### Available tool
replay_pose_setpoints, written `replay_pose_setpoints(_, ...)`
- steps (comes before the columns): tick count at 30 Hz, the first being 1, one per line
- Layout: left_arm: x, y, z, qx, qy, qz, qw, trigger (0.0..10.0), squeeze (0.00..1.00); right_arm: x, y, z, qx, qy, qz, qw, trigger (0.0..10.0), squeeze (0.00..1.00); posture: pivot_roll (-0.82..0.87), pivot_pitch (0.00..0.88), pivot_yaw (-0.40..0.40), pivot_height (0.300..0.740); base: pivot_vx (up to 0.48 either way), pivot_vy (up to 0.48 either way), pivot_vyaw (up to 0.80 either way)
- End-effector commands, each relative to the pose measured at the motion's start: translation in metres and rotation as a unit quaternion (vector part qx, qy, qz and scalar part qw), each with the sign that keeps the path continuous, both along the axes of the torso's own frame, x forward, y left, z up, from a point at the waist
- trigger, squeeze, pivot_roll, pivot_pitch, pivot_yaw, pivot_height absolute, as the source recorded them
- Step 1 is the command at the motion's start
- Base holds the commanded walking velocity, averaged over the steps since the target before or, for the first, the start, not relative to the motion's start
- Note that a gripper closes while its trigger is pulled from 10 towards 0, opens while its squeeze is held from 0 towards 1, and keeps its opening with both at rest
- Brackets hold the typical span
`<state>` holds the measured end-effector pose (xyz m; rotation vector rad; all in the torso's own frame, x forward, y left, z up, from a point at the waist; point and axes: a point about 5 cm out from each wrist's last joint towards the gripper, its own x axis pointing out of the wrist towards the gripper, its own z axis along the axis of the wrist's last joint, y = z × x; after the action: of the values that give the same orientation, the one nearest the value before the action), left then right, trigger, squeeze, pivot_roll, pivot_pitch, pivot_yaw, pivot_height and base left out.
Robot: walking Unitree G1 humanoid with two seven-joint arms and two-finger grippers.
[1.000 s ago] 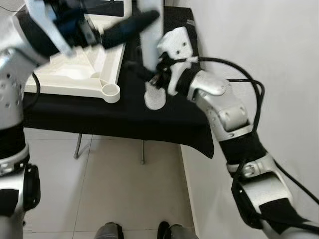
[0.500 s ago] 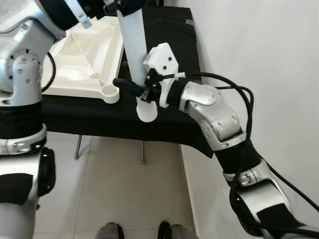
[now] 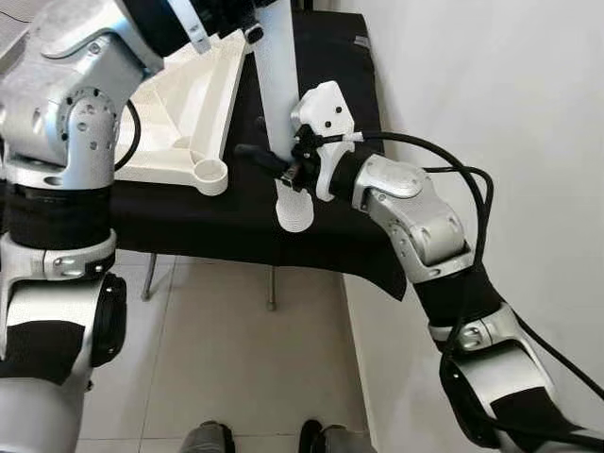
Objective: Building children table
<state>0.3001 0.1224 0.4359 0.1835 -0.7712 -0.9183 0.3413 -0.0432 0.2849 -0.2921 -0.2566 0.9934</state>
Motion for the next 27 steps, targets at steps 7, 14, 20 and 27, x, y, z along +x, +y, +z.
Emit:
replay_pose_setpoints(7, 0.013, 0.019, 0.003, -0.041, 0.023, 0.063, 0.997, 0.0, 0.00, -0.023, 0.025, 0.015, -0.013, -0.070, 0.076, 0.995, 0.0, 0.00, 0.04, 0.155, -0.072, 0.740, 0.000, 0.000, 0.00)
replay_pose_setpoints(14, 0.006, 0.015, 0.003, -0.004, 0.018, 0.020, 1.000, 0.0, 0.00, -0.017, 0.021, 0.017, 0.000, -0.054, 0.069, 0.996, 10.0, 1.00, 0.05, 0.155, -0.076, 0.740, 0.000, 0.000, 0.00)
replay_pose_setpoints(20, 0.002, 0.010, 0.003, 0.020, 0.009, -0.014, 1.000, 0.0, 0.00, -0.014, 0.019, 0.018, 0.000, -0.051, 0.063, 0.997, 10.0, 1.00, 0.05, 0.155, -0.079, 0.740, 0.000, 0.000, 0.00)
replay_pose_setpoints(27, -0.018, -0.003, 0.003, 0.063, -0.003, -0.131, 0.989, 0.0, 0.00, -0.012, 0.021, 0.005, -0.028, -0.016, 0.073, 0.997, 10.0, 0.21, 0.05, 0.152, -0.082, 0.740, 0.000, 0.000, 0.00)
